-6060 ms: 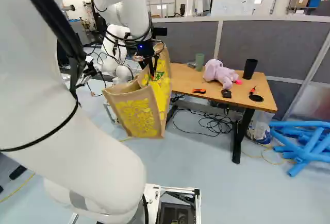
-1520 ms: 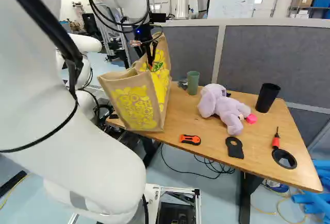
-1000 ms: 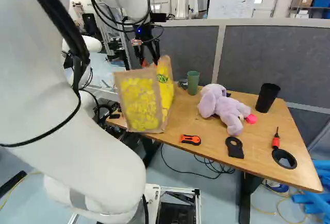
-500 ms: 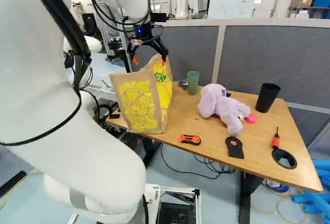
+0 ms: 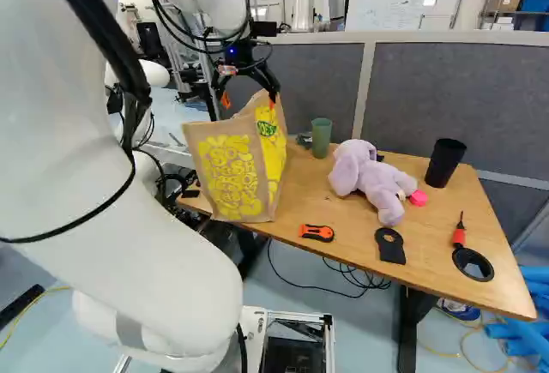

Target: Pick up the bag on the ground and place it on the table

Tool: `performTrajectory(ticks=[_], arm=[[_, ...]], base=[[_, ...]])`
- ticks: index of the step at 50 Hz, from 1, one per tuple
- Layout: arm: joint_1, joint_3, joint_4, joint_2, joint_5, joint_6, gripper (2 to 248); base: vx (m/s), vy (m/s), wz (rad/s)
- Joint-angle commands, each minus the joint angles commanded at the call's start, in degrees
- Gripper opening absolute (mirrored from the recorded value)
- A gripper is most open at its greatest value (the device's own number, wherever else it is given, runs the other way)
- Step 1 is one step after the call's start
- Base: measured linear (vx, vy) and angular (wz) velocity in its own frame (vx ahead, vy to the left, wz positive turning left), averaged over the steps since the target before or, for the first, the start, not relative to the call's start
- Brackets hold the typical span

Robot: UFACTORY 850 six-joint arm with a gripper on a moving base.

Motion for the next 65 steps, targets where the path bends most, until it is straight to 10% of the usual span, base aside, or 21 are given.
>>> performTrajectory(ticks=[65], arm=[[0.00, -2.01, 0.00, 5.45, -11.02, 0.00, 247]], base=[[-0.001, 0.000, 0.000]])
